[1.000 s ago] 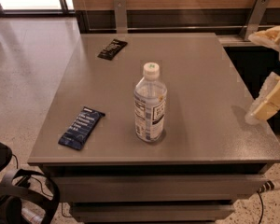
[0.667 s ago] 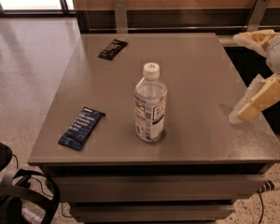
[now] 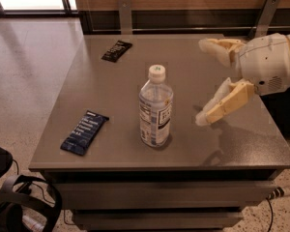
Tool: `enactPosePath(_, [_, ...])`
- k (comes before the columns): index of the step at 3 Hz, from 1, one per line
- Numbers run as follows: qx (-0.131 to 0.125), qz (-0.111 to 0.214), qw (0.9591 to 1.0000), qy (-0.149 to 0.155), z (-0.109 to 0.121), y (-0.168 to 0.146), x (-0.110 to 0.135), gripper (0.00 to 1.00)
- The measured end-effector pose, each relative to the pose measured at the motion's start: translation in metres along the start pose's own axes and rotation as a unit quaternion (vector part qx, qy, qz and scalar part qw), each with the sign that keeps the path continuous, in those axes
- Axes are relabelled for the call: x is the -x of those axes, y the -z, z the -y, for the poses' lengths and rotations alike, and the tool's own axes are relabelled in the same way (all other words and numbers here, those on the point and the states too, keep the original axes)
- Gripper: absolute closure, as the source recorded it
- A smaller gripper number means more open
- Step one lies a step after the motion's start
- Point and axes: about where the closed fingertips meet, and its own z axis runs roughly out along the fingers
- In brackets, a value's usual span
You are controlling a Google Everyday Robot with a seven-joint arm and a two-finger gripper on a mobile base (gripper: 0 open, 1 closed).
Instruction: Move blue plastic bottle near rxbar chocolate
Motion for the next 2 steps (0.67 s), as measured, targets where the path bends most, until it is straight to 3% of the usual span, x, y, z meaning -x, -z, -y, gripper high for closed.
enactPosePath(1, [0.042, 0.071, 0.9964, -0.020, -0.010, -0.034, 0.006, 0.00])
enactPosePath(2, [0.063, 0.113, 0.9909, -0.036, -0.016, -0.059, 0.000, 0.00])
